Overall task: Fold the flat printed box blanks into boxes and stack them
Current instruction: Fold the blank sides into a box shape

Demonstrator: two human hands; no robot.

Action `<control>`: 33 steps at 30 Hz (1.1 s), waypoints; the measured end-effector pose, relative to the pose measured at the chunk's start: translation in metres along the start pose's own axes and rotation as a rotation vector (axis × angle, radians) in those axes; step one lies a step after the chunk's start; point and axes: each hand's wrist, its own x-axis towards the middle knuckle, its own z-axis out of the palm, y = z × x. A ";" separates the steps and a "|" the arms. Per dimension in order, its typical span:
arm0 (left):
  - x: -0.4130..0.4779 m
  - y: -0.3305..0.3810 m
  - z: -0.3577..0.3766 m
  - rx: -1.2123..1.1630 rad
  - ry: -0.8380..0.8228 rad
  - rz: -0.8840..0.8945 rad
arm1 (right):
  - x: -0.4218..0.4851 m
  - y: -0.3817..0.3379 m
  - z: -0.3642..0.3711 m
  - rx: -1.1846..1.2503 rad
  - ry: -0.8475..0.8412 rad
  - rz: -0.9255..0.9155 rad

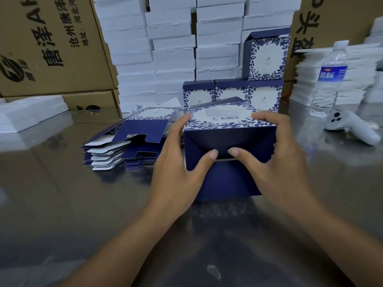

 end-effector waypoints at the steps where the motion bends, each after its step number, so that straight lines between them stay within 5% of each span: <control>1: 0.001 0.001 -0.001 -0.011 -0.018 -0.005 | 0.000 0.000 0.000 0.004 -0.008 0.003; 7: 0.005 0.009 -0.007 -0.172 -0.132 -0.052 | 0.002 -0.005 -0.003 0.225 -0.035 0.139; 13: 0.007 0.004 -0.006 -0.357 0.001 -0.305 | 0.017 -0.002 -0.005 0.618 0.094 0.440; 22: 0.021 -0.007 -0.006 -0.745 0.232 -0.737 | 0.009 0.009 0.001 0.299 -0.136 0.823; 28: 0.021 -0.003 -0.006 -1.000 0.214 -0.876 | 0.013 0.001 -0.007 0.517 -0.221 0.743; 33: 0.023 0.000 -0.008 -0.979 0.142 -0.806 | 0.021 0.002 -0.015 0.876 -0.026 0.618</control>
